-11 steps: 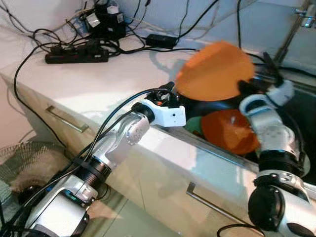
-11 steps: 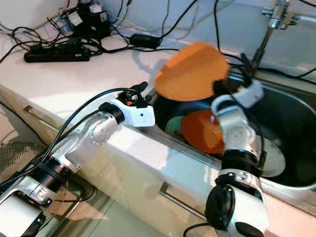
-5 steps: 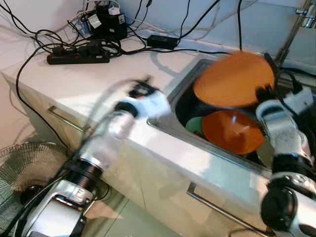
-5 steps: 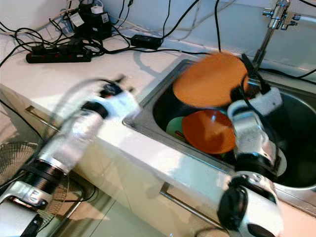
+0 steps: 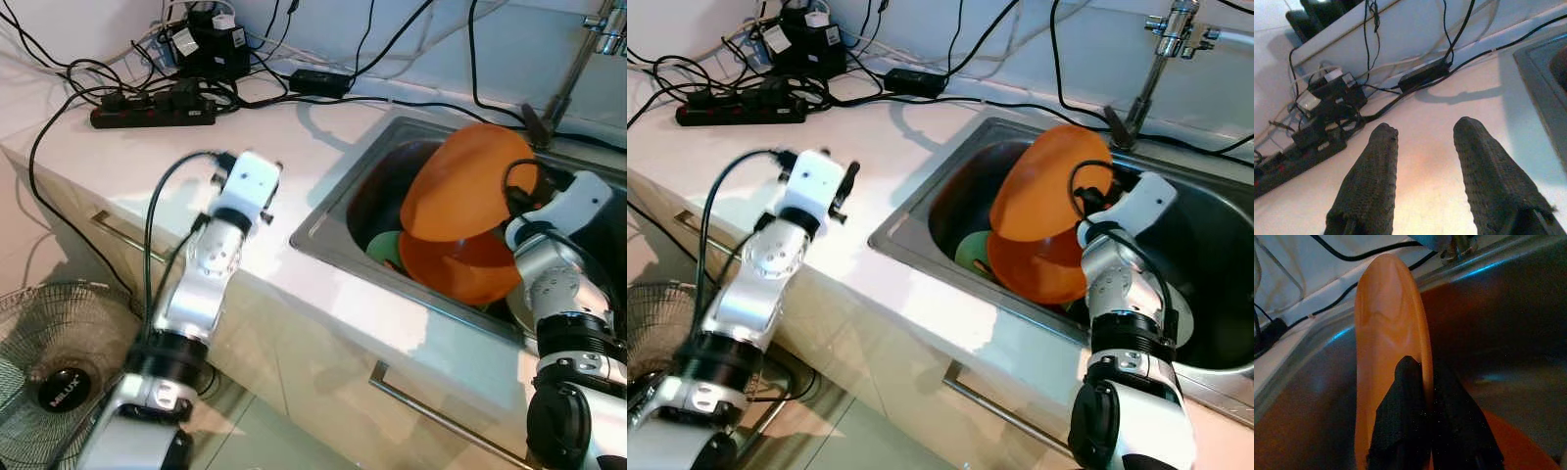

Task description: Kitchen organization

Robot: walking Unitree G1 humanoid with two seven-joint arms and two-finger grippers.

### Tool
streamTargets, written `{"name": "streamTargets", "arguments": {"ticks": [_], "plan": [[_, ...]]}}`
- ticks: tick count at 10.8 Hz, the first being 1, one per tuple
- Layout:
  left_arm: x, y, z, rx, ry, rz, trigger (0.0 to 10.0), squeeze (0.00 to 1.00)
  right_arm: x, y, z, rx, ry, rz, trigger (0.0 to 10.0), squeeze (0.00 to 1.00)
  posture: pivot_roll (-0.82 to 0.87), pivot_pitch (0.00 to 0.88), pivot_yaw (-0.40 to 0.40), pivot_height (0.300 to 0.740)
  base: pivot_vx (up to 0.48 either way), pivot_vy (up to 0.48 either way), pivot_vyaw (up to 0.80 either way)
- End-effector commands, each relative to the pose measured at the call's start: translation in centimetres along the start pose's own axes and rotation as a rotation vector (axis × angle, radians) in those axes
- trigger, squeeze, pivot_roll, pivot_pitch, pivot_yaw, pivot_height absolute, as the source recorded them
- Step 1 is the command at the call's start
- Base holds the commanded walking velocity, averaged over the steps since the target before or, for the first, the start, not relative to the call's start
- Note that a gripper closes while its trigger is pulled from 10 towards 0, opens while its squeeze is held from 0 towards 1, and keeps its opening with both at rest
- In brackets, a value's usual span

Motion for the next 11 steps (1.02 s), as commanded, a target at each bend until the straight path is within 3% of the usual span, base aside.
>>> {"name": "streamTargets", "arguments": {"ticks": [1,3,5,6,7,8,9,10,11], "plan": [[-0.6,0.3,0.1,0.008,0.016,0.026,10.0,0.0,0.0,1.0,-0.2,0.034,0.002,0.017,10.0,0.0,0.18,0.062,0.034,0.74,0.0,0.0,0.0],[-0.2,-0.2,0.2,-0.031,0.0,0.105,10.0,0.0,-1.0,-1.2,-0.2,-0.061,0.042,0.07,10.0,0.0,0.18,0.062,0.035,0.74,0.0,0.0,0.0],[-0.2,-0.3,0.2,-0.043,0.003,0.168,10.0,0.0,-1.1,-2.0,-0.2,-0.101,0.039,0.062,10.0,0.0,0.18,0.063,0.035,0.74,0.0,0.0,0.0],[-0.2,-0.2,0.1,-0.049,-0.003,0.203,10.0,0.0,-1.5,-2.4,-0.2,-0.125,0.054,0.064,10.0,0.1,0.18,0.066,0.037,0.74,0.0,0.0,0.0],[-0.1,-0.2,0.2,-0.05,-0.003,0.209,10.0,0.0,-1.7,-2.6,-0.2,-0.134,0.064,0.073,10.0,0.39,0.18,0.067,0.036,0.74,0.0,0.0,0.0],[0.1,0.0,0.2,-0.049,-0.011,0.208,10.0,0.0,-1.9,-2.9,-0.2,-0.147,0.067,0.074,10.0,0.51,0.18,0.069,0.036,0.74,0.0,0.0,0.0],[0.2,0.0,0.2,-0.049,-0.018,0.209,10.0,0.0,-1.8,-3.1,-0.2,-0.158,0.065,0.081,10.0,0.0,0.18,0.07,0.036,0.74,0.0,0.0,0.0],[0.2,0.0,0.2,-0.052,-0.022,0.211,10.0,0.0,-1.9,-3.3,-0.2,-0.164,0.069,0.081,10.0,0.8,0.18,0.07,0.036,0.74,0.0,0.0,0.0],[0.2,0.0,0.2,-0.055,-0.024,0.211,10.0,0.0,-2.0,-3.3,-0.2,-0.164,0.075,0.088,10.0,1.0,0.18,0.071,0.035,0.74,0.0,0.0,0.0]]}}
Point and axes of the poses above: a point about 5 cm out from each wrist's last joint towards the gripper, its own z axis pointing back from the gripper into the wrist, its own y axis along the axis of the wrist's last joint, x = y × z, the point moved 1 cm from there along -z, pointing out of the wrist towards the gripper, and after that the axes turned 2 degrees about z, right-handed, at the moved point
